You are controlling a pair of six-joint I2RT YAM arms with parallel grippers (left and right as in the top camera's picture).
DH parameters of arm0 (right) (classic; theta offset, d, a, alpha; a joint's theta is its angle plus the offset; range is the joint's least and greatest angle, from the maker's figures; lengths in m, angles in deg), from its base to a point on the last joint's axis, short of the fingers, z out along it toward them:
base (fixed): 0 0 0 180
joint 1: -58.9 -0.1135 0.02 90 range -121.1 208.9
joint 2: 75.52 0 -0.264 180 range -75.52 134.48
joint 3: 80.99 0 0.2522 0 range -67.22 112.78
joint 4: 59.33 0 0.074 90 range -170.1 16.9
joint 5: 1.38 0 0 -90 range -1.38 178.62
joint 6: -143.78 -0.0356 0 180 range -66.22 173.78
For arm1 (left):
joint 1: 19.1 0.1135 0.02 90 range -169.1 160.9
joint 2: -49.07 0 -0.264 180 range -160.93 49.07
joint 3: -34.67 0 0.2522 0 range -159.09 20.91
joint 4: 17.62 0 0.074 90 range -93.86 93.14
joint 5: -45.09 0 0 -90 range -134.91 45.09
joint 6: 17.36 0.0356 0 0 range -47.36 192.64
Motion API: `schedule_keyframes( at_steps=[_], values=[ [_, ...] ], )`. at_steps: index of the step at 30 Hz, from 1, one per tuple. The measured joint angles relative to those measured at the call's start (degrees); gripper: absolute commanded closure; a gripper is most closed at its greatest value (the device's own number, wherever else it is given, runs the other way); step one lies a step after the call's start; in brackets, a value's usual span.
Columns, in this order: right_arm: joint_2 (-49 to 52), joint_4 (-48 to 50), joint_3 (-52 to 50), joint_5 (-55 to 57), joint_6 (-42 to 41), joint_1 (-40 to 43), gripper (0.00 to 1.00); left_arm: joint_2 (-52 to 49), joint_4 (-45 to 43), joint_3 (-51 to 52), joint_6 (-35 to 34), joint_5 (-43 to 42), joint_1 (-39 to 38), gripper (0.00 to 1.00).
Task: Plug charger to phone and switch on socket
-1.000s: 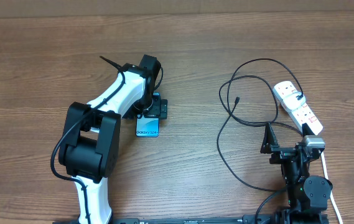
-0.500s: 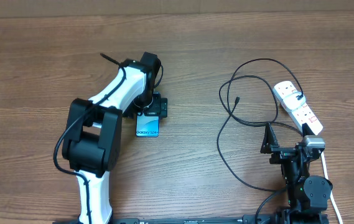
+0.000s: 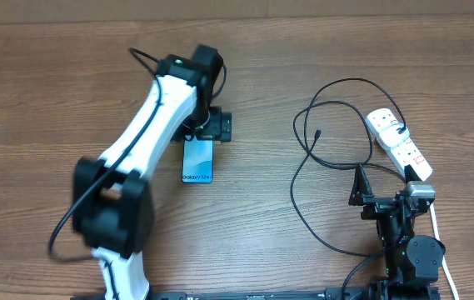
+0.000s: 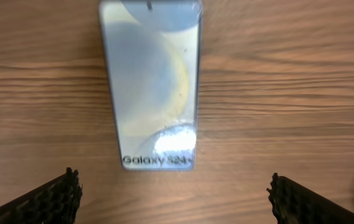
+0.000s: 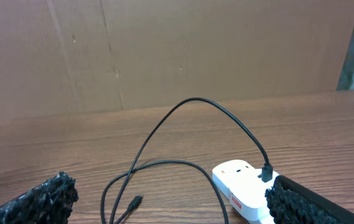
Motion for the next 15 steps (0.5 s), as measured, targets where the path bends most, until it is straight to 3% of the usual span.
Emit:
schedule_keyframes(
  at_steps=[7, 11, 15],
  values=[
    [0.0, 0.0, 0.0, 0.0, 0.0, 0.0, 0.00, 10.8, -5.1, 0.6, -3.6, 4.4, -1.6, 0.00],
    [0.0, -0.1, 0.0, 0.0, 0.0, 0.0, 0.00, 10.7, -12.9, 9.3, -4.3, 4.8, -3.0, 0.00],
    [0.0, 0.0, 0.0, 0.0, 0.0, 0.0, 0.00, 8.4, -14.8, 17.4, -4.4, 4.8, -3.0, 0.00]
  ],
)
